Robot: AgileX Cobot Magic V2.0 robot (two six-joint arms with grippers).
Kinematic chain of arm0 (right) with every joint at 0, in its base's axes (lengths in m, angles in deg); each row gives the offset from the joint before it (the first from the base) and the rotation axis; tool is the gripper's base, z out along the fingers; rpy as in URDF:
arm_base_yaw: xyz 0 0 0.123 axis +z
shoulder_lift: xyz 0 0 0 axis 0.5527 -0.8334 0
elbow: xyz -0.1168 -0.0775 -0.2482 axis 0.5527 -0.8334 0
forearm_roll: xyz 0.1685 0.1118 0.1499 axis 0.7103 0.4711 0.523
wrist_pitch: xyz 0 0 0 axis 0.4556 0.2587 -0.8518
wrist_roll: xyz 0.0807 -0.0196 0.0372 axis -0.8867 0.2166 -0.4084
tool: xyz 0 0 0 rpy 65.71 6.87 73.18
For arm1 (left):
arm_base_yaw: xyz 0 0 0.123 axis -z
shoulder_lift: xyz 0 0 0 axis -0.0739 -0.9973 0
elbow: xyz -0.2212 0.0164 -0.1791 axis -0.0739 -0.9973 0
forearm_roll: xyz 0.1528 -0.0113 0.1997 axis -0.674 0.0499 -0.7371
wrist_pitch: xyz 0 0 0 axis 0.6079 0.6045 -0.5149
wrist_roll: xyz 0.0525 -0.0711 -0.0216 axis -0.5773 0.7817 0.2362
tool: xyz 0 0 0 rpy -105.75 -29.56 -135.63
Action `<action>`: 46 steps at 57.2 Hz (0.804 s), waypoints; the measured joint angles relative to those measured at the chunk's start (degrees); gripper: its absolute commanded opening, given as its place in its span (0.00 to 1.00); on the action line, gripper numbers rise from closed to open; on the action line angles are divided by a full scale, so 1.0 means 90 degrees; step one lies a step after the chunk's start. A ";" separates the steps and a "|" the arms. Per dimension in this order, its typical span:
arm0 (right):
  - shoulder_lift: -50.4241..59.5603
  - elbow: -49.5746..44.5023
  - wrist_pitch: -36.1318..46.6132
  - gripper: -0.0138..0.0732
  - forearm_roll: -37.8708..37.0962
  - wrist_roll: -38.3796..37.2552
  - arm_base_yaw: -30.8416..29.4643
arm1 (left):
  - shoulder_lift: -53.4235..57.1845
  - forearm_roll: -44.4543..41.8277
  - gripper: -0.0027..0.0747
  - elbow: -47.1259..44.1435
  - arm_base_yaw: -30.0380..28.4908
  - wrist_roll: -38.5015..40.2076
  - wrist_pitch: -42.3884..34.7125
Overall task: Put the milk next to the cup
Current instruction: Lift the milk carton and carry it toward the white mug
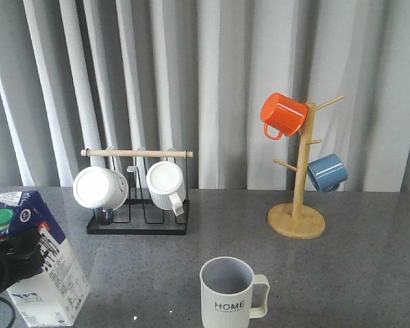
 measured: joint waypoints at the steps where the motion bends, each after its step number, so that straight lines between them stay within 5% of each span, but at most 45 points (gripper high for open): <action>1: 0.0000 0.0000 0.0000 0.15 0.0000 0.0000 0.0000 | 0.0028 0.0017 0.21 0.0014 0.0000 0.0000 0.0082; 14: 0.0000 0.0000 0.0000 0.15 0.0000 0.0000 0.0000 | 0.0537 0.1251 0.21 0.0106 0.0636 -0.1657 0.0316; 31: 0.0000 0.0000 0.0000 0.15 0.0000 0.0000 0.0000 | 0.0492 0.6541 0.21 0.0863 0.2872 -0.6518 -0.0895; 46: 0.0000 0.0000 0.0000 0.15 0.0000 0.0000 0.0000 | -0.0458 0.7705 0.21 0.1770 0.4221 -0.7270 -0.1789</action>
